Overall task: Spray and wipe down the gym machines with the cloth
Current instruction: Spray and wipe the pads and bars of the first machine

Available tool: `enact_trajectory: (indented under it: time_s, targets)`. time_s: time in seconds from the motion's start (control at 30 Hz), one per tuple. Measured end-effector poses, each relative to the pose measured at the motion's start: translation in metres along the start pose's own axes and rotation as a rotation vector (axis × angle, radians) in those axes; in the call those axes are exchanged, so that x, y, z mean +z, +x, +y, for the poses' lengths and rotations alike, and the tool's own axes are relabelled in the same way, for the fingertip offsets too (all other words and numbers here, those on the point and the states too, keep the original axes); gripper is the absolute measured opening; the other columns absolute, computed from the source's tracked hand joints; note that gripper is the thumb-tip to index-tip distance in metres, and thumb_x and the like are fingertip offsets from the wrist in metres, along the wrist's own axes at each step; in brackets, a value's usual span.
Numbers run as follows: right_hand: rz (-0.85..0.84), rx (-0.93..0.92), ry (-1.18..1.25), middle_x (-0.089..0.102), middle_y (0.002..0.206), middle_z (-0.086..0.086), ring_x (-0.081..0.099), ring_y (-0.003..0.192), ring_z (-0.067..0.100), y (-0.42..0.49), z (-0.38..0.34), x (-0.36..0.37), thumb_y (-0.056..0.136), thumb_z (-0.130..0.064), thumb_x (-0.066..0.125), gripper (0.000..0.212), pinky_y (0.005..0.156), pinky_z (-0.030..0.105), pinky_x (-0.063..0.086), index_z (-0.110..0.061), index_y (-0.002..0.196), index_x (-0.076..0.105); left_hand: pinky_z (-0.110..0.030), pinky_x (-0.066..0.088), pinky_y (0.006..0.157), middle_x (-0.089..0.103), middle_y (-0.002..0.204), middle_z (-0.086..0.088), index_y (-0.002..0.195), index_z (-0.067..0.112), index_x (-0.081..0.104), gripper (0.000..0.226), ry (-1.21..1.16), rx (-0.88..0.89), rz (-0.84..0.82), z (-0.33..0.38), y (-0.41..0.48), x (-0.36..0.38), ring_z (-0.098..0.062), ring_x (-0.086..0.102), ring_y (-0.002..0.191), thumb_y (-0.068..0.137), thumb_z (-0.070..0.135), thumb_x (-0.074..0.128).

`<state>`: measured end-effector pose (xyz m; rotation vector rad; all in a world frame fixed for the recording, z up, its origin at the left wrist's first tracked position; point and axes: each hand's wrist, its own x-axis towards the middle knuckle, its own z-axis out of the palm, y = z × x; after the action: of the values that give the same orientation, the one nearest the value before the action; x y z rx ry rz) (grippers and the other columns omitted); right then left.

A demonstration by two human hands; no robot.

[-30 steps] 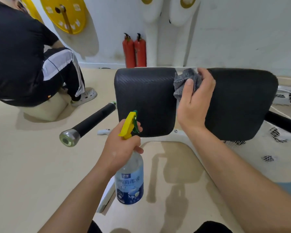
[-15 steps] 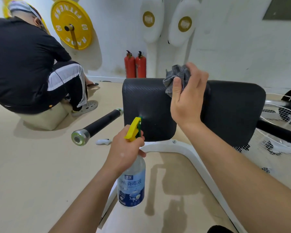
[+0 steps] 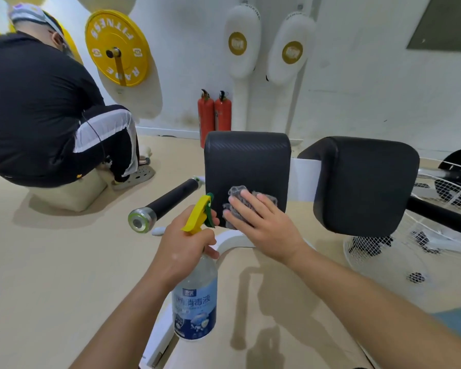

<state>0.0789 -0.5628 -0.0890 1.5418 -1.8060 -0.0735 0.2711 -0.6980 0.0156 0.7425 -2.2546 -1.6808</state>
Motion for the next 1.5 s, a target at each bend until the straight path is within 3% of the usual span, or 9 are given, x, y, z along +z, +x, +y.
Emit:
enact_trajectory:
  time_s: [0.1,0.3,0.43,0.57,0.7,0.83,1.2,1.3,1.5]
  targets:
    - [0.011,-0.064,0.009,0.038,0.157,0.013,0.033,0.145,0.038,0.015,0.036,-0.008,0.102,-0.011,0.047,0.048,0.117,0.049,0.033,-0.017,0.149,0.044,-0.044,0.055,0.079,0.071,0.100,-0.014,0.104,0.013,0.066,0.027,0.008,-0.014,0.018,-0.003,0.002,-0.004,-0.029,0.076,0.065,0.080,0.004,0.062]
    - [0.195,0.372,0.183,0.051,0.146,0.018,0.044,0.139,0.036,0.098,0.051,-0.016,0.099,-0.007,0.054,0.040,0.114,0.046,0.039,-0.006,0.139,0.056,-0.031,0.050,0.068,0.071,0.099,-0.007,0.103,0.014,0.066,0.026,0.021,-0.008,0.056,-0.005,0.008,-0.005,-0.025,0.075,0.064,0.086,-0.003,0.058]
    - [0.149,0.149,0.215,0.046,0.150,0.017,0.040,0.142,0.036,0.060,-0.002,0.001,0.102,-0.004,0.043,0.042,0.117,0.047,0.034,-0.007,0.142,0.053,-0.038,0.054,0.072,0.069,0.096,-0.016,0.099,0.009,0.064,0.022,0.011,0.001,0.062,-0.006,0.011,-0.005,-0.027,0.075,0.064,0.084,-0.006,0.058]
    - [-0.021,-0.169,0.161,0.045,0.153,0.014,0.037,0.144,0.033,0.033,-0.001,-0.002,0.100,-0.007,0.049,0.043,0.118,0.046,0.033,-0.010,0.142,0.053,-0.027,0.055,0.064,0.070,0.091,-0.014,0.099,0.010,0.064,0.021,0.037,-0.021,0.054,-0.007,0.011,-0.005,-0.025,0.075,0.064,0.084,-0.004,0.059]
    - [0.161,0.074,0.167,0.052,0.147,0.014,0.045,0.138,0.036,0.098,0.051,-0.017,0.097,-0.004,0.057,0.038,0.115,0.049,0.036,-0.011,0.133,0.062,-0.046,0.054,0.082,0.068,0.098,-0.016,0.101,0.011,0.064,0.023,0.013,-0.037,0.042,-0.011,0.011,-0.006,-0.025,0.075,0.063,0.079,0.009,0.060]
    - [0.140,0.259,0.207,0.054,0.144,0.014,0.045,0.138,0.034,0.138,0.045,-0.017,0.093,-0.006,0.066,0.044,0.118,0.042,0.031,-0.011,0.136,0.060,-0.051,0.057,0.084,0.069,0.101,-0.014,0.102,0.014,0.063,0.023,0.013,-0.049,0.068,-0.014,0.012,-0.006,-0.024,0.075,0.064,0.080,0.009,0.060]
    - [0.011,-0.113,0.166,0.049,0.150,0.011,0.040,0.143,0.031,0.003,0.002,0.002,0.103,-0.008,0.045,0.035,0.116,0.045,0.036,-0.012,0.132,0.063,-0.033,0.053,0.067,0.070,0.099,-0.006,0.102,0.015,0.063,0.024,0.024,-0.022,0.053,-0.023,0.025,0.007,-0.024,0.075,0.063,0.087,-0.003,0.058]
    - [0.051,-0.025,0.129,0.050,0.148,0.013,0.042,0.141,0.036,0.017,0.043,-0.012,0.104,-0.007,0.043,0.034,0.116,0.048,0.036,-0.009,0.132,0.063,-0.028,0.049,0.067,0.070,0.099,-0.005,0.103,0.018,0.064,0.025,0.028,-0.021,0.023,-0.021,0.026,0.016,-0.022,0.075,0.064,0.087,0.000,0.058]
    - [0.262,0.497,0.221,0.051,0.145,0.018,0.041,0.140,0.039,0.045,0.054,-0.016,0.103,-0.010,0.040,0.038,0.112,0.052,0.041,-0.004,0.134,0.061,-0.007,0.046,0.053,0.069,0.098,-0.002,0.103,0.021,0.063,0.027,0.045,-0.020,0.022,-0.020,0.028,0.032,-0.015,0.074,0.066,0.086,0.000,0.059]
